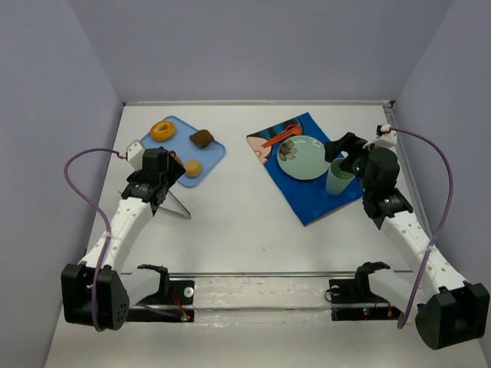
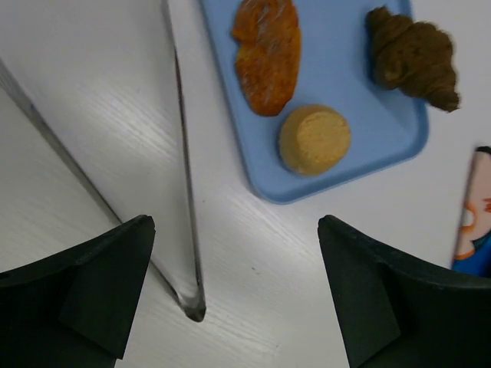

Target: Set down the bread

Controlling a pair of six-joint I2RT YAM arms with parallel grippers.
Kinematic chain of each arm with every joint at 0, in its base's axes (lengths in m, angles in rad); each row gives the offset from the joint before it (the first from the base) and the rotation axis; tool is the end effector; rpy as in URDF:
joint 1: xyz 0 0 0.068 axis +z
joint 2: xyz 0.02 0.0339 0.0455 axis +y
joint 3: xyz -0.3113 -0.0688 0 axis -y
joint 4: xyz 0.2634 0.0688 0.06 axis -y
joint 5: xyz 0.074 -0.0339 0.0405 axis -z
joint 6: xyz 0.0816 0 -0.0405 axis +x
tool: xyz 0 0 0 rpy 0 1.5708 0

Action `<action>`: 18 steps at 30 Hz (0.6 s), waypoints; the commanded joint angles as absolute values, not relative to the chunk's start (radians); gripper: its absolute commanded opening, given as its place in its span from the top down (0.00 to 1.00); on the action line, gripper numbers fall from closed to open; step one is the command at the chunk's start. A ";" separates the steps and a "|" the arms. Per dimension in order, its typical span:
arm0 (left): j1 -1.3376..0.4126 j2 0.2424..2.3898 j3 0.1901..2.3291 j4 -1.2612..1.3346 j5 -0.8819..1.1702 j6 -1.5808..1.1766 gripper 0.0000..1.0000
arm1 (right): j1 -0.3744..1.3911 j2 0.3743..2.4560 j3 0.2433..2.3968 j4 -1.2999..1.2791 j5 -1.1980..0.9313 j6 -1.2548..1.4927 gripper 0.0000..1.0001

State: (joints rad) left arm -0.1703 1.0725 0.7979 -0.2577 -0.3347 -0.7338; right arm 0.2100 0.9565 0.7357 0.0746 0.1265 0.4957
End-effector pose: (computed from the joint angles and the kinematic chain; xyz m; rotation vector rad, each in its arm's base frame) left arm 0.2718 -0.0195 0.2966 -0.7665 1.9303 -0.2020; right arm 0.2604 0.0450 0.3462 0.3401 1.6997 0.4136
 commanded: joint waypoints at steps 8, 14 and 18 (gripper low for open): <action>-0.189 1.299 0.821 -0.420 -0.417 -0.893 0.01 | 0.210 0.979 0.753 0.106 0.101 0.466 0.00; -0.189 1.376 0.877 -0.524 -0.491 -0.960 0.01 | 0.210 0.977 0.749 0.106 0.126 0.462 0.00; -0.189 1.368 0.859 -0.551 -0.502 -1.014 0.01 | 0.210 0.982 0.750 0.104 0.132 0.465 0.00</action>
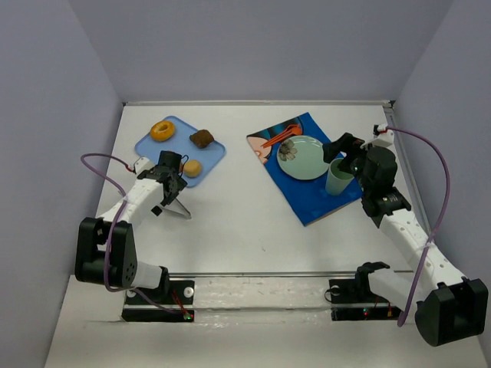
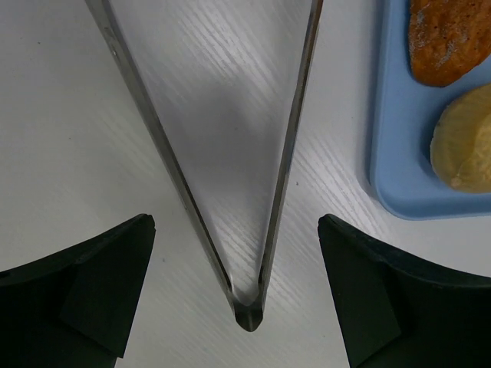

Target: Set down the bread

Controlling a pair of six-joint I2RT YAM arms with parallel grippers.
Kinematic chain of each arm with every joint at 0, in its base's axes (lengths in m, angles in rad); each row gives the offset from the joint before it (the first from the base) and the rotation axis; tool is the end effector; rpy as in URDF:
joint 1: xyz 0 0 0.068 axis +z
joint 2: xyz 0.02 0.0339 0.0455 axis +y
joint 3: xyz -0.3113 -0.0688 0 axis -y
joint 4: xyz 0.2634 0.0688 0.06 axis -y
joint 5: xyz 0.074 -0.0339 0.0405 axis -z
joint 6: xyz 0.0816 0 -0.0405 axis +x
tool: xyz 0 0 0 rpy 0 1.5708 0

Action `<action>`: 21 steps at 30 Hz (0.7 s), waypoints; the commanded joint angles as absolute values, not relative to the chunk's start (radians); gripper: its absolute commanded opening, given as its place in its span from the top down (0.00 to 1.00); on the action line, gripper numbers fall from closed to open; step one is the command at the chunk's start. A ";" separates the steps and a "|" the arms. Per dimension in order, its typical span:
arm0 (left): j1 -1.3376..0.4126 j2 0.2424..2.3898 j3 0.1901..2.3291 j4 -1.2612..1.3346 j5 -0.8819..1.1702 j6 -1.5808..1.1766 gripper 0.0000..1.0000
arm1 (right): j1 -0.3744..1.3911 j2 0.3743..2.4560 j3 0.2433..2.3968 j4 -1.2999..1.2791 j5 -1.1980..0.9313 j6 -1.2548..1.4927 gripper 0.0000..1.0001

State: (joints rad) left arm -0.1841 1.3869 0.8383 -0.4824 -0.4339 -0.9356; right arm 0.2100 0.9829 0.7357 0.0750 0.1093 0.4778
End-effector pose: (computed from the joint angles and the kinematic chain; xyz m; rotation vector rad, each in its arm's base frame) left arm 0.2965 -0.0203 0.2064 -1.0426 2.2340 0.0981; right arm 0.2662 0.0476 0.3397 0.3148 1.7311 0.4079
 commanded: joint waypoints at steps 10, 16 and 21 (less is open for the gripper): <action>-0.189 1.489 0.862 -0.486 -0.480 -0.997 0.01 | 0.210 0.996 0.756 0.100 0.133 0.463 0.00; -0.187 1.565 0.873 -0.477 -0.500 -1.014 0.01 | 0.210 0.988 0.752 0.098 0.147 0.466 0.00; -0.166 1.654 0.902 -0.454 -0.509 -1.017 0.01 | 0.210 1.009 0.761 0.097 0.146 0.466 0.00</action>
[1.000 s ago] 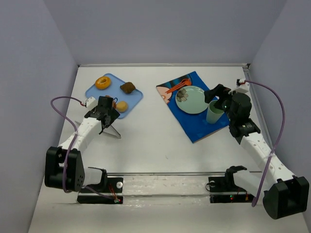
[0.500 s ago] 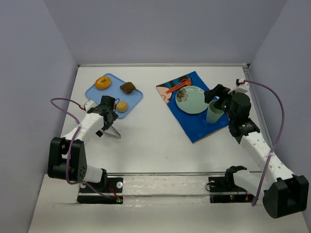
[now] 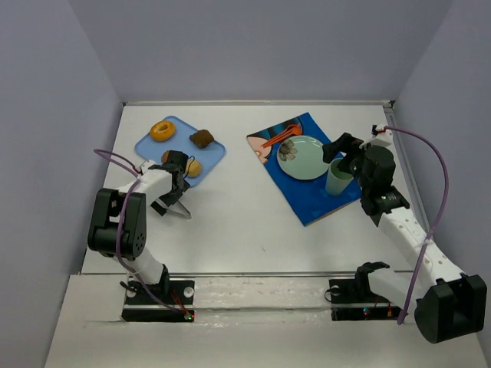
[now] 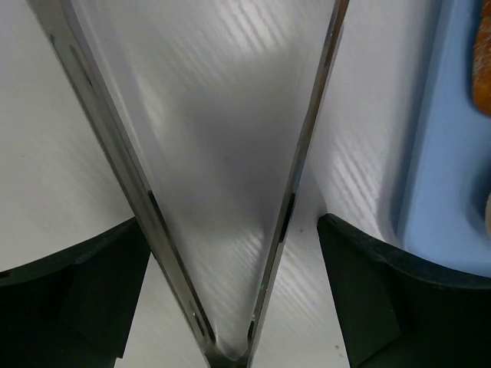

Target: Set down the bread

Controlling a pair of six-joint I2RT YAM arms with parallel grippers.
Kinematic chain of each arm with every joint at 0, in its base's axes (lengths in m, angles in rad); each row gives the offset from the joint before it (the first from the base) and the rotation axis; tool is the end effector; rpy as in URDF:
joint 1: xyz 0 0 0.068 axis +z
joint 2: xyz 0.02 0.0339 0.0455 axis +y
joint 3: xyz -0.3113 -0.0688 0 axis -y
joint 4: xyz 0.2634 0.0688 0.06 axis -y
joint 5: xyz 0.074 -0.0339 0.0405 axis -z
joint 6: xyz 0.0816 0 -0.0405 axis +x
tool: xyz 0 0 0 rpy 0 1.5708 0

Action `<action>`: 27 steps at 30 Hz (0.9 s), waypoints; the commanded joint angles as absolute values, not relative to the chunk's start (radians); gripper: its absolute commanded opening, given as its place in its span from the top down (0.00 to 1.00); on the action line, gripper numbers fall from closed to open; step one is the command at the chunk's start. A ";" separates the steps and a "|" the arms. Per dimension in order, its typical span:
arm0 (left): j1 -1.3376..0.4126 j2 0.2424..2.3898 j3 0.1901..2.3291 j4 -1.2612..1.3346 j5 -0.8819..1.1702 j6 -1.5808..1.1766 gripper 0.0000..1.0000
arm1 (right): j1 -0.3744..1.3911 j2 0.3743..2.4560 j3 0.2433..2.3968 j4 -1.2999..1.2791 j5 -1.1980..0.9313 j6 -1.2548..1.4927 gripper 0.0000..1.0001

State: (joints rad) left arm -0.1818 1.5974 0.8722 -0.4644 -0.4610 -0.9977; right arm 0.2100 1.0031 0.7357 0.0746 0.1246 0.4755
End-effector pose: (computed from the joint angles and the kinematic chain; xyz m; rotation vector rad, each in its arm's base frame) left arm 0.3212 -0.0221 0.1584 -1.1245 2.3090 0.2251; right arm 0.2707 0.0473 0.3345 0.3255 1.7482 0.3873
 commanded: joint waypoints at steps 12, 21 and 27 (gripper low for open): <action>-0.133 1.549 0.819 -0.419 -0.499 -0.985 0.61 | 0.210 1.031 0.773 0.092 0.147 0.466 0.00; -0.170 1.355 0.853 -0.463 -0.597 -0.923 0.95 | 0.210 1.029 0.773 0.092 0.138 0.466 0.00; -0.273 1.114 0.920 -0.432 -0.620 -0.798 0.94 | 0.210 1.011 0.769 0.092 0.133 0.468 0.00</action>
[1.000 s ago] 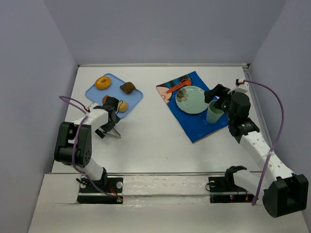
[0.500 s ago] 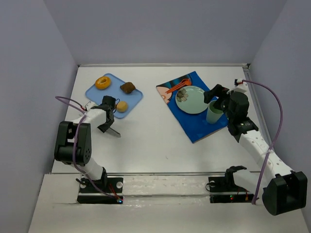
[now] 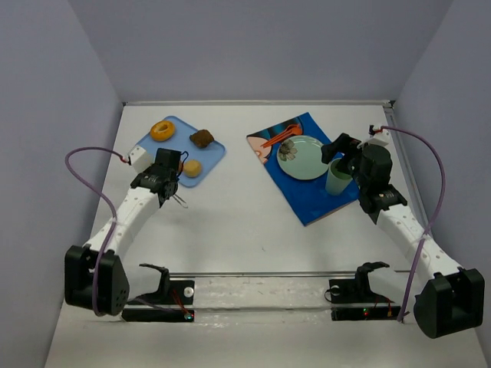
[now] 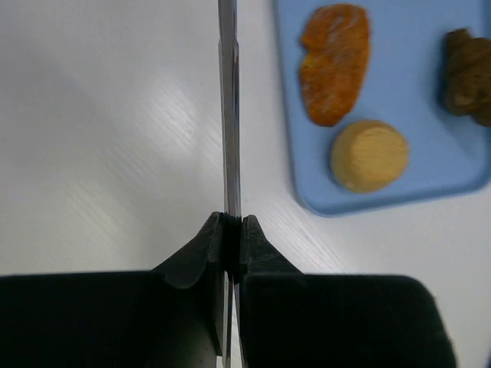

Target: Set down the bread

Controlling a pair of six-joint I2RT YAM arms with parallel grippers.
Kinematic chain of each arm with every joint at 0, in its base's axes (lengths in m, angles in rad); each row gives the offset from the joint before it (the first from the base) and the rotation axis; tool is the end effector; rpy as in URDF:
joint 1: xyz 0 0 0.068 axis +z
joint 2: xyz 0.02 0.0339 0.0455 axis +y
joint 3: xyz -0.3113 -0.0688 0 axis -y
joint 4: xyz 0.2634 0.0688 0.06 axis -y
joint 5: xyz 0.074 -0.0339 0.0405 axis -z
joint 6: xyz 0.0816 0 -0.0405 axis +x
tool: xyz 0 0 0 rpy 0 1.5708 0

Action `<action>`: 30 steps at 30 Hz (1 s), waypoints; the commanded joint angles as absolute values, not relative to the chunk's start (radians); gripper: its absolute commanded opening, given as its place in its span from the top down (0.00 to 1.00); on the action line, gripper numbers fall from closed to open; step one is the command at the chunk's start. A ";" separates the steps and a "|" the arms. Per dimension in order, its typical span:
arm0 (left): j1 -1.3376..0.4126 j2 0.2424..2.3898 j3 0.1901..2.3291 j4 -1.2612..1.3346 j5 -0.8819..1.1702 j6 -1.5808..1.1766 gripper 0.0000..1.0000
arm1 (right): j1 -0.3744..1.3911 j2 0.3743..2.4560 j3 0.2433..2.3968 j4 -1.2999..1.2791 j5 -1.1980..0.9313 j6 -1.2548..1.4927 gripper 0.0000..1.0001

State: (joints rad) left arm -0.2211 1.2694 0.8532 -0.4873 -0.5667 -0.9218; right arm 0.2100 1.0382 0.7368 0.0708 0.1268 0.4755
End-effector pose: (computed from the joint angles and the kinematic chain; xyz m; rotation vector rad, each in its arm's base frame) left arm 0.2839 -0.0189 0.2470 -1.0018 2.0690 0.1314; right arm 0.2781 0.0487 0.3254 0.3304 1.7849 0.3744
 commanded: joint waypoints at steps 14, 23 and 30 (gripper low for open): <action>-0.480 1.291 1.126 -0.242 -0.327 -0.373 0.55 | 0.210 0.968 0.750 0.094 0.130 0.456 0.01; -0.489 1.350 1.175 -0.310 -0.373 -0.388 0.44 | 0.210 0.968 0.750 0.092 0.133 0.454 0.01; -0.489 1.364 1.155 -0.408 -0.426 -0.452 0.43 | 0.210 0.979 0.755 0.094 0.133 0.453 0.01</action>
State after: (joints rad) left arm -0.4850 1.3678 1.1286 -0.3302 -0.3687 -0.4179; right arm 0.2100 0.9806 0.7368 0.0658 0.1234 0.4675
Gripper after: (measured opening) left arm 0.571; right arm 0.995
